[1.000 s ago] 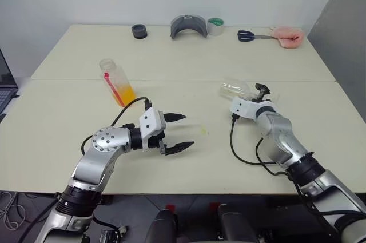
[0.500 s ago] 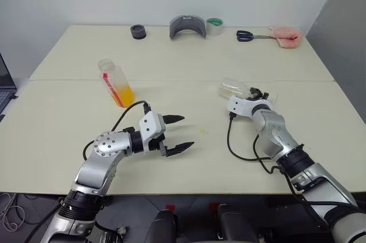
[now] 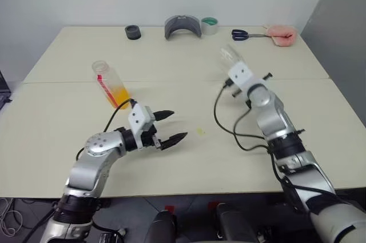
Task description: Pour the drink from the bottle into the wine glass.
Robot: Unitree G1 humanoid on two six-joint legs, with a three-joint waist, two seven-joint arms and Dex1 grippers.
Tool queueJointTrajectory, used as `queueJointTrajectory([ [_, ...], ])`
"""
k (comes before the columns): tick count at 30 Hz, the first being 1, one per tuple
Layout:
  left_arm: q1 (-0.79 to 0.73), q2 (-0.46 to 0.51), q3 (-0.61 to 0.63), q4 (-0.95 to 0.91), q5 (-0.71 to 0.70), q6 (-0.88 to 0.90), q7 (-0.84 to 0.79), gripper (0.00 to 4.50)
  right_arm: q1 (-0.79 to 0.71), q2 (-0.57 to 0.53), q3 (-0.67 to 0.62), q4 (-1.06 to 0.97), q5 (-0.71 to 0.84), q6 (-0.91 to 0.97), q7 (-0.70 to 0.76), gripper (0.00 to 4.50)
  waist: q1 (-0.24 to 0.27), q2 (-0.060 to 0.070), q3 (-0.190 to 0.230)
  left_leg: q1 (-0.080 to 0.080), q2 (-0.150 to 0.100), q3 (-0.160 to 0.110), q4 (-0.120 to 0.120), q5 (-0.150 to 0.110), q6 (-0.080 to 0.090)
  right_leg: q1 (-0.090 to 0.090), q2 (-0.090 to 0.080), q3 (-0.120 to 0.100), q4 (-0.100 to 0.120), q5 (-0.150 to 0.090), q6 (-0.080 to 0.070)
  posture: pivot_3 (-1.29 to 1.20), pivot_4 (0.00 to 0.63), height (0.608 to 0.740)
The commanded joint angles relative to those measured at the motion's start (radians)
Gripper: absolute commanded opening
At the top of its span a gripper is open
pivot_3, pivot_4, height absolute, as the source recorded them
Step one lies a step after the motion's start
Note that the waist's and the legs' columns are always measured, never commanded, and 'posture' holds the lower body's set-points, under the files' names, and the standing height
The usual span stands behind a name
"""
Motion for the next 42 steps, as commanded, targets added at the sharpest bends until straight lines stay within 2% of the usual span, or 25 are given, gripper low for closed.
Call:
queueJointTrajectory([
  [1, 0.029, 0.063, 0.069, -0.101, -0.114, 0.120, -0.031, 4.50, -0.093, 0.064, -0.050, 0.180, 0.105, -0.138, -0.025, 0.31, -0.006, 0.000, 0.000, 0.000, 0.000, 0.000, 0.000, 0.000, 0.000, 0.000, 0.000, 0.000, 0.000, 0.000, 0.000, 0.00, 0.150, 0.740],
  [7, 0.103, 0.181, 0.162, -0.189, -0.241, 0.245, -0.079, 4.50, -0.216, 0.173, -0.140, 0.507, 0.247, -0.307, -0.042, 0.31, -0.007, 0.001, 0.001, -0.001, -0.001, 0.000, 0.000, 0.000, 0.000, 0.000, -0.001, 0.000, -0.001, 0.000, 0.000, 0.00, 0.150, 0.740],
  [11, 0.127, 0.209, 0.201, -0.194, -0.260, 0.268, -0.075, 4.50, -0.212, 0.205, -0.149, 0.587, 0.278, -0.382, -0.045, 0.30, -0.009, 0.001, 0.001, 0.000, -0.001, 0.000, 0.000, 0.000, 0.000, 0.000, -0.001, 0.000, -0.001, 0.000, 0.000, 0.00, 0.150, 0.740],
  [14, 0.120, 0.217, 0.216, -0.181, -0.260, 0.276, -0.058, 4.50, -0.155, 0.206, -0.142, 0.601, 0.283, -0.412, -0.043, 0.30, -0.010, 0.001, 0.001, 0.001, 0.000, 0.000, -0.001, 0.000, 0.000, 0.000, 0.000, 0.000, -0.001, 0.000, 0.000, 0.00, 0.150, 0.740],
  [20, 0.076, 0.227, 0.202, -0.141, -0.236, 0.274, -0.049, 4.50, -0.017, 0.184, -0.138, 0.577, 0.288, -0.424, -0.056, 0.30, -0.008, 0.000, -0.001, 0.003, -0.001, -0.001, -0.001, 0.000, 0.000, 0.003, 0.000, -0.001, -0.001, 0.000, -0.001, 0.00, 0.150, 0.740],
  [24, 0.055, 0.237, 0.189, -0.126, -0.221, 0.268, -0.060, 4.50, 0.091, 0.173, -0.127, 0.485, 0.289, -0.404, -0.055, 0.29, -0.003, -0.003, -0.008, 0.005, -0.001, -0.001, -0.001, 0.000, 0.000, 0.005, -0.001, 0.000, -0.001, 0.000, -0.001, 0.00, 0.150, 0.740],
  [32, 0.046, 0.253, 0.170, -0.100, -0.173, 0.234, -0.084, 4.50, 0.242, 0.179, -0.140, 0.295, 0.335, -0.371, -0.058, 0.29, 0.005, -0.008, -0.016, 0.020, -0.001, 0.000, -0.009, 0.000, 0.000, 0.018, -0.001, 0.000, -0.003, -0.002, -0.003, 0.00, 0.150, 0.740],
  [37, 0.044, 0.247, 0.175, -0.090, -0.153, 0.209, -0.083, 4.50, 0.253, 0.190, -0.110, 0.240, 0.350, -0.422, -0.009, 0.27, 0.007, -0.008, -0.017, 0.021, 0.000, 0.001, -0.010, 0.000, 0.000, 0.018, -0.001, 0.001, -0.003, -0.002, -0.003, 0.00, 0.150, 0.740],
  [42, 0.042, 0.238, 0.202, -0.051, -0.076, 0.129, -0.015, 4.50, 0.222, 0.218, -0.094, 0.222, 0.383, -0.494, 0.077, 0.27, 0.003, -0.008, -0.017, 0.021, 0.001, 0.001, -0.013, 0.000, 0.000, 0.015, 0.000, 0.001, -0.003, -0.003, -0.004, 0.00, 0.150, 0.740],
])
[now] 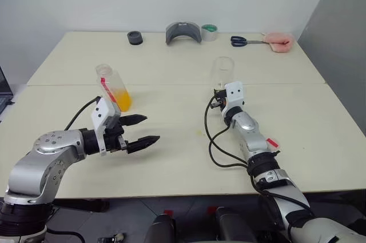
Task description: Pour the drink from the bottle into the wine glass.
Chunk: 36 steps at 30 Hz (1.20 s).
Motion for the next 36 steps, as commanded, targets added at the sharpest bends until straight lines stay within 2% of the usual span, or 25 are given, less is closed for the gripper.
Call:
queueJointTrajectory([
  [1, -0.014, -0.009, 0.051, 0.014, 0.040, -0.066, 0.046, 4.50, -0.003, 0.026, 0.030, 0.038, 0.014, -0.028, 0.052, 0.27, -0.006, 0.000, 0.000, -0.001, 0.000, 0.000, 0.000, 0.000, 0.000, -0.002, 0.000, 0.000, 0.000, 0.000, 0.000, 0.00, 0.150, 0.740],
  [6, -0.010, -0.032, 0.090, -0.015, 0.020, -0.059, 0.089, 4.50, -0.067, 0.055, 0.051, 0.129, 0.001, -0.100, 0.096, 0.27, -0.024, 0.001, 0.001, -0.004, 0.003, 0.001, -0.001, 0.000, 0.000, -0.007, 0.000, 0.003, 0.001, 0.000, -0.001, 0.00, 0.150, 0.740],
  [14, -0.005, -0.020, 0.134, -0.068, 0.001, -0.036, 0.118, 4.50, -0.145, 0.101, 0.060, 0.237, 0.007, -0.188, 0.144, 0.27, -0.023, 0.002, 0.005, -0.005, 0.012, 0.006, -0.001, 0.000, 0.000, -0.009, 0.007, 0.003, 0.001, 0.002, -0.004, 0.00, 0.150, 0.740],
  [29, -0.075, -0.031, 0.109, -0.092, -0.010, -0.029, 0.131, 4.50, -0.189, 0.109, 0.060, 0.324, 0.007, -0.199, 0.183, 0.27, -0.020, 0.003, 0.008, -0.005, 0.014, 0.006, -0.001, 0.000, -0.001, -0.010, 0.013, 0.003, 0.001, 0.002, -0.005, 0.00, 0.150, 0.740],
  [30, -0.080, -0.035, 0.108, -0.089, -0.011, -0.032, 0.133, 4.50, -0.189, 0.108, 0.059, 0.324, 0.010, -0.196, 0.185, 0.61, -0.020, 0.003, 0.008, -0.005, 0.014, 0.006, -0.001, 0.000, -0.001, -0.010, 0.013, 0.003, 0.001, 0.002, -0.005, 0.00, 0.150, 0.740],
  [36, -0.109, -0.046, 0.098, -0.076, -0.004, -0.040, 0.138, 4.50, -0.194, 0.108, 0.055, 0.325, 0.012, -0.191, 0.198, 0.61, -0.020, 0.003, 0.008, -0.005, 0.015, 0.006, -0.001, 0.000, -0.001, -0.010, 0.013, 0.004, 0.001, 0.002, -0.005, 0.00, 0.150, 0.740],
])
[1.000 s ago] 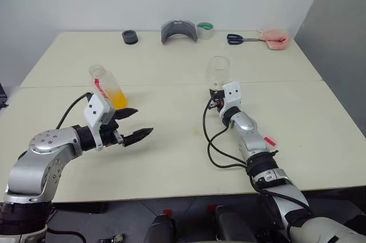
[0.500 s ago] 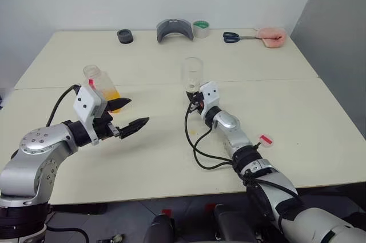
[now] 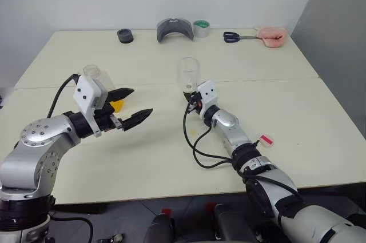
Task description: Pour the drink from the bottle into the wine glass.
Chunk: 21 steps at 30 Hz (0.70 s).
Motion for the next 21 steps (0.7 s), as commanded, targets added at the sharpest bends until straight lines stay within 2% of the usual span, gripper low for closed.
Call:
queueJointTrajectory([
  [1, -0.024, -0.001, 0.009, -0.015, -0.001, -0.022, 0.009, 4.50, -0.016, 0.009, 0.004, 0.005, 0.006, 0.005, 0.021, 0.61, 0.000, 0.000, 0.000, 0.000, 0.000, 0.000, 0.000, 0.000, 0.000, 0.000, 0.000, 0.000, 0.000, 0.000, 0.000, 0.00, 0.150, 0.740],
  [21, -0.034, -0.031, -0.010, 0.009, 0.026, -0.056, 0.011, 4.50, -0.007, 0.005, 0.003, -0.014, 0.008, 0.035, 0.016, 0.61, 0.000, 0.000, 0.000, 0.000, 0.000, 0.000, 0.000, 0.000, 0.000, 0.000, 0.000, 0.000, 0.000, 0.000, 0.000, 0.00, 0.150, 0.740],
])
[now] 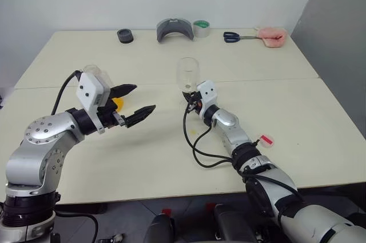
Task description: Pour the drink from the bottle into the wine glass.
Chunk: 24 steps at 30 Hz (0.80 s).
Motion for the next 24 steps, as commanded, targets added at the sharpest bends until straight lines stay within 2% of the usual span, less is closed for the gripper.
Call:
queueJointTrajectory([
  [1, -0.009, -0.008, 0.003, -0.006, 0.005, -0.028, 0.008, 4.50, -0.005, 0.006, 0.007, -0.008, -0.005, 0.014, -0.005, 0.61, 0.000, 0.000, 0.000, 0.000, 0.000, 0.000, 0.000, 0.000, 0.000, 0.000, 0.000, 0.000, 0.000, 0.000, 0.000, 0.00, 0.150, 0.740],
  [5, -0.009, -0.009, -0.003, 0.004, 0.009, -0.031, 0.001, 4.50, -0.007, 0.004, 0.014, 0.004, -0.036, 0.019, -0.081, 0.61, 0.000, 0.000, 0.000, 0.000, 0.000, 0.000, 0.000, 0.000, 0.000, 0.000, 0.000, 0.000, 0.000, 0.000, 0.000, 0.00, 0.150, 0.740],
  [10, -0.021, -0.004, -0.015, 0.024, 0.014, -0.036, -0.010, 4.50, -0.002, 0.014, -0.007, -0.003, 0.006, 0.029, -0.032, 0.61, 0.001, 0.000, 0.000, 0.000, 0.000, 0.000, 0.000, 0.000, 0.000, 0.000, 0.000, 0.000, 0.000, 0.000, 0.000, 0.00, 0.150, 0.740],
  [20, -0.030, -0.001, -0.025, 0.040, 0.024, -0.043, -0.027, 4.50, -0.003, 0.012, -0.024, -0.015, 0.028, 0.018, -0.031, 0.61, 0.002, 0.000, 0.000, 0.000, 0.000, 0.000, 0.000, 0.000, 0.000, 0.000, 0.000, 0.000, 0.000, 0.000, 0.000, 0.00, 0.150, 0.740],
  [24, -0.027, -0.005, -0.027, 0.042, 0.027, -0.046, -0.029, 4.50, -0.001, -0.017, 0.029, -0.024, -0.062, -0.042, -0.105, 0.61, 0.002, 0.001, 0.001, 0.000, 0.000, 0.000, 0.000, 0.000, 0.000, 0.000, 0.000, 0.000, 0.000, 0.000, 0.000, 0.00, 0.150, 0.740],
])
